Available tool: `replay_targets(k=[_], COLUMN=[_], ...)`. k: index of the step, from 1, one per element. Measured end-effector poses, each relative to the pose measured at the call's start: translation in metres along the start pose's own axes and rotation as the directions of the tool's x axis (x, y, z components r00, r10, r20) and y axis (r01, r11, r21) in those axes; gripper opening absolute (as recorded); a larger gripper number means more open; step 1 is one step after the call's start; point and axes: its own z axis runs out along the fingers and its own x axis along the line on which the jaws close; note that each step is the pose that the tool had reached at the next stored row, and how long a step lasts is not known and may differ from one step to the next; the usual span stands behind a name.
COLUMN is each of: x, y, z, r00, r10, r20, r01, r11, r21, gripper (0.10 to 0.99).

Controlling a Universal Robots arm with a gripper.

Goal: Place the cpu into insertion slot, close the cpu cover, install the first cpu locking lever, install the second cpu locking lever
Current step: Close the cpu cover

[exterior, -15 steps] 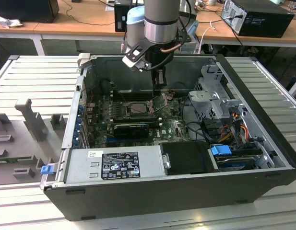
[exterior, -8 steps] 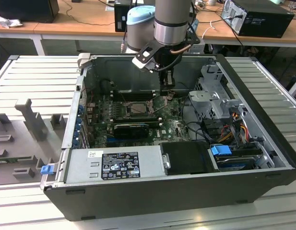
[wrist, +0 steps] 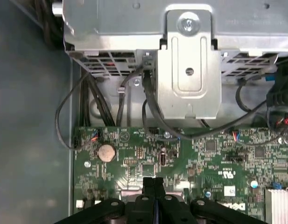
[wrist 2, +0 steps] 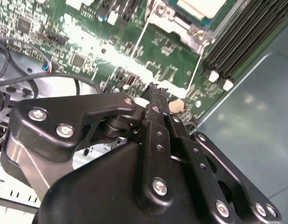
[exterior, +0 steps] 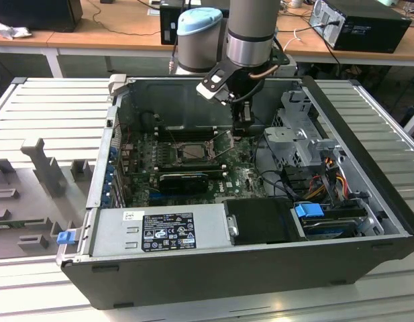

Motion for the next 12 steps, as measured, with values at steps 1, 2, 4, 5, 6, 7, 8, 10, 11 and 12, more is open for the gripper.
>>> replay_targets(k=[1,2,4,5,6,7,8,10,11,12], x=[0.0,0.0001,0.0001,0.0,-0.0001,-0.0002,-0.0002,-0.0002,-0.0003,-0.0003], y=[0.0036,0.0073,0.0103,0.0109,0.0108,0.0107,0.0105,0.0081,0.0052,0.0039], z=[0.0003,0.0007,0.0029,0.0064,0.0089,0.0116,0.013,0.0137,0.0138,0.0139], r00=[1.0,1.0,1.0,1.0,1.0,1.0,1.0,1.0,1.0,1.0], r10=[0.0,0.0,0.0,0.0,0.0,0.0,0.0,0.0,0.0,0.0], r20=[0.0,-0.0001,-0.0001,0.0,0.0001,0.0,0.0,0.0005,0.0003,0.0001], r01=[0.0,0.0,0.0,0.0,0.0,0.0,0.0,0.0,0.0,0.0], r11=[1.0,1.0,1.0,1.0,1.0,1.0,1.0,1.0,1.0,1.0], r21=[0.002,0.004,0.005,0.005,0.005,0.005,0.005,0.006,0.005,0.006], gripper=[0.106,0.106,0.106,0.106,0.106,0.106,0.106,0.106,0.106,0.106])
